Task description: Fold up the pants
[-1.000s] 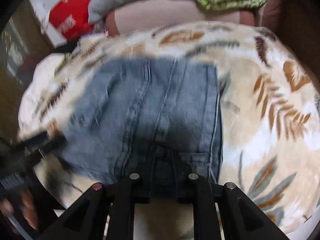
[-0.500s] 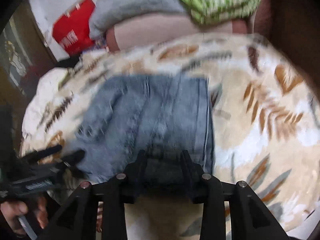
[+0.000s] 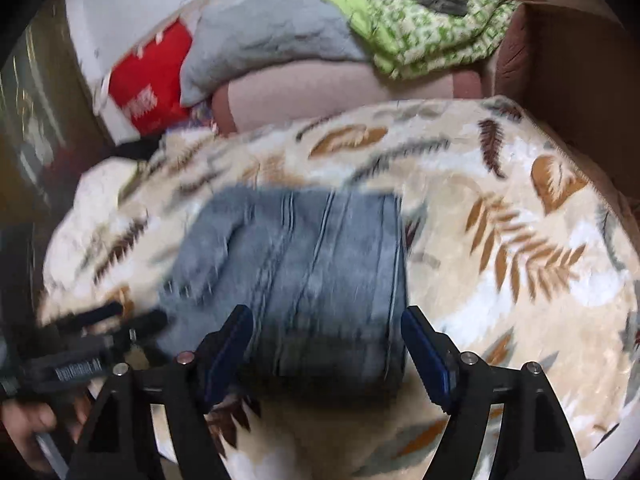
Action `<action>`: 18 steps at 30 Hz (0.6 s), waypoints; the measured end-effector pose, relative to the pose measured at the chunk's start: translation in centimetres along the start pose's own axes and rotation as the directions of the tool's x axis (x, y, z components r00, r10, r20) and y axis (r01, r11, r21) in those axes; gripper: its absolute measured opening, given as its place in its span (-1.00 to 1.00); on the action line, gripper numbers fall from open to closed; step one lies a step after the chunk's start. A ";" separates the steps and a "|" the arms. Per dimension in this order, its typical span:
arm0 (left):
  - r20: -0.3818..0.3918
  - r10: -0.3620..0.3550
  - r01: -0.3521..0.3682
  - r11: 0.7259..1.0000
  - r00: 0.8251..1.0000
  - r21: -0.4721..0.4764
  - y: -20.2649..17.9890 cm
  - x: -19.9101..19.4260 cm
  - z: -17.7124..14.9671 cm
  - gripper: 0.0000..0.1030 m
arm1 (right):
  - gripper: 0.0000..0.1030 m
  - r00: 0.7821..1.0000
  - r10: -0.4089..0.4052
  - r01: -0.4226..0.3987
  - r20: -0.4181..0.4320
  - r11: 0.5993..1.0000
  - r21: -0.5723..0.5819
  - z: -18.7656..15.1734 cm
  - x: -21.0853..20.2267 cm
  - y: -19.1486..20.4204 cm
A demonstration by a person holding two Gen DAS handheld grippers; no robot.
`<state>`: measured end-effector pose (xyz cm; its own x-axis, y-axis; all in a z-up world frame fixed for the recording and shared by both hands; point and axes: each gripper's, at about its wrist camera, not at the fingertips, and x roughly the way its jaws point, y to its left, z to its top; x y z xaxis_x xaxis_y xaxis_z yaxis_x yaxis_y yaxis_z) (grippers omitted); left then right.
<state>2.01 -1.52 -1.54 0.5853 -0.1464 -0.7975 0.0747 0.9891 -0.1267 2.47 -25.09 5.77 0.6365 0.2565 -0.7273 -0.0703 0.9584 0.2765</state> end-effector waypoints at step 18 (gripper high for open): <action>-0.076 -0.020 0.020 1.000 0.997 -0.010 0.3 2.0 -0.8 0.88 | 0.53 0.962 0.187 -0.178 -0.199 0.982 0.063 7.7 9.4 0.4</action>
<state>2.57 -1.50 -3.68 0.5206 -0.1673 -0.8373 0.0785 0.9858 -0.1481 14.39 -23.24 3.89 0.4466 0.4510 -0.7728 -0.1339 0.8876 0.4406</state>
